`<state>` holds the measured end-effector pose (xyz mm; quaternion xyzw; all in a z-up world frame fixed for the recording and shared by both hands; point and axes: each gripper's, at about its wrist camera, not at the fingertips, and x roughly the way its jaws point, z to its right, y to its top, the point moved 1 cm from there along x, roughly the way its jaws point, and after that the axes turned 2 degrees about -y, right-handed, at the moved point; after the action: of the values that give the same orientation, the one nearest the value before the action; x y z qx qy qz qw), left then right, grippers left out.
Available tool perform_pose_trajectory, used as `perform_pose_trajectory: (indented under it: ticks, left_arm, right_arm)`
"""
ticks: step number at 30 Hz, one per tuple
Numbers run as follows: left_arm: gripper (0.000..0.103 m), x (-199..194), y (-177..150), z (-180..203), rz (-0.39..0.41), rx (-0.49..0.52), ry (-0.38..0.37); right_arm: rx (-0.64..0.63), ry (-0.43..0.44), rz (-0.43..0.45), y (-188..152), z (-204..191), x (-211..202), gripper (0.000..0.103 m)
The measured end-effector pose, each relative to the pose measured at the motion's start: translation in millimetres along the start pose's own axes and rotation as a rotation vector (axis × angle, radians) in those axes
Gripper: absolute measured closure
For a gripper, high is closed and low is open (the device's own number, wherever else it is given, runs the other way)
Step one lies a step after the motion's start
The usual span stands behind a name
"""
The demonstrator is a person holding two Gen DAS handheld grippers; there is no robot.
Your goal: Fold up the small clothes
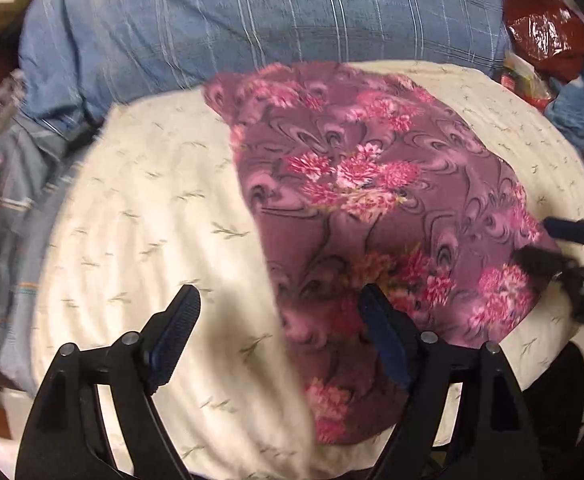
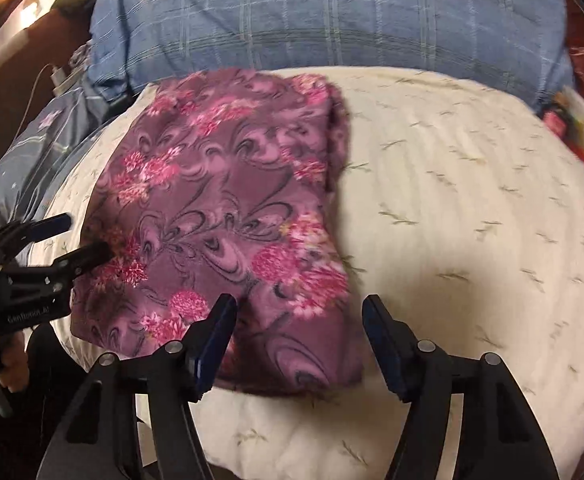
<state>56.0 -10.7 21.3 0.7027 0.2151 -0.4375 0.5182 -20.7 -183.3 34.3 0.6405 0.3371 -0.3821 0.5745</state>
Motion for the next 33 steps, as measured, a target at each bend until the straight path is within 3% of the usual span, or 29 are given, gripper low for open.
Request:
perform_pose_trajectory:
  ticks: [4, 9, 14, 19, 25, 33]
  left_arm:
    - [0.02, -23.6, -16.3, 2.0, 0.071, -0.002, 0.018]
    - [0.019, -39.4, -33.9, 2.8, 0.08, -0.003, 0.019]
    - [0.019, -46.2, -46.0, 6.0, 0.075, -0.005, 0.012]
    - [0.019, -44.5, -53.2, 10.0, 0.046, -0.002, 0.026]
    - [0.019, -49.7, -59.8, 14.7, 0.061, 0.018, 0.011]
    - [0.019, -42.0, -71.9, 29.3, -0.011, 0.103, -0.066]
  right_arm:
    - [0.061, -0.059, 0.015, -12.7, 10.5, -25.7, 0.02]
    - [0.042, -0.117, 0.077, -34.8, 3.2, -58.7, 0.01]
    - [0.025, -0.107, 0.126, -42.7, -7.3, -79.4, 0.002]
    - [-0.047, -0.192, 0.115, -48.7, -20.9, -81.2, 0.002]
    - [-0.068, -0.195, 0.1, -57.0, -22.5, -77.0, 0.002]
    - [-0.065, -0.213, 0.062, -61.5, -14.5, -69.7, 0.002]
